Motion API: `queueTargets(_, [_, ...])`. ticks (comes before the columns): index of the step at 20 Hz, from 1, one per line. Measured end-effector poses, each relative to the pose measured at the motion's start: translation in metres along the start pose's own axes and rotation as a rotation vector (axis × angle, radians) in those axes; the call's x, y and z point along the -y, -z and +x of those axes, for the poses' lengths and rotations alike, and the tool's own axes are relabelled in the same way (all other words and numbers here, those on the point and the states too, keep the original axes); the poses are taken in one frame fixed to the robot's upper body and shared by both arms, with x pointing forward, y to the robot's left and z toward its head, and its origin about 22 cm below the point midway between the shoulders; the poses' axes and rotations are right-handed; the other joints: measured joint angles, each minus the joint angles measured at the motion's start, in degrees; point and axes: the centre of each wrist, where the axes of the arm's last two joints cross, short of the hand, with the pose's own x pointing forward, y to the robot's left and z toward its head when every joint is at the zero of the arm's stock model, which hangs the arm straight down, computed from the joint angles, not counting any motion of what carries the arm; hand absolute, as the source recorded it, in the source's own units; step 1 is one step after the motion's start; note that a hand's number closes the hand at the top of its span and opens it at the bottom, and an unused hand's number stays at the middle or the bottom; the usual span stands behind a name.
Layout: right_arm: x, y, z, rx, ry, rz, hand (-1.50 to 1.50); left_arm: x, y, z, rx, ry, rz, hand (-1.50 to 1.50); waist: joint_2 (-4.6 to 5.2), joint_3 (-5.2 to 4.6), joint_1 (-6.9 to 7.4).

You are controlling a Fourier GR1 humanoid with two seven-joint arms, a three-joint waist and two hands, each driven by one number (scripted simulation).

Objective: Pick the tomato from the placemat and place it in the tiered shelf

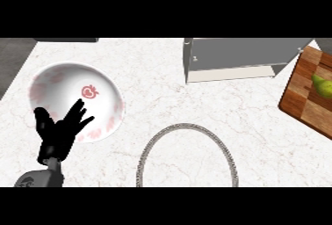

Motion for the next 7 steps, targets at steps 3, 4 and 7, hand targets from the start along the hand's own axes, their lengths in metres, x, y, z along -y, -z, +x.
queueTargets(3, [0.041, 0.006, -0.007, -0.028, 0.026, -0.022, -1.5, 0.001, -0.001, 0.0, 0.002, -0.003, 0.002, 0.0, -0.03, 0.0, -0.17])
queueTargets(4, [0.052, 0.008, -0.009, -0.03, 0.029, -0.022, -1.5, -0.001, -0.002, -0.001, 0.007, -0.004, -0.004, 0.0, 0.0, -0.02, -0.11])
queueTargets(7, [0.082, 0.009, -0.013, -0.034, 0.037, -0.006, -1.5, -0.003, 0.0, -0.002, 0.01, -0.005, -0.007, 0.0, 0.04, -0.04, -0.03])
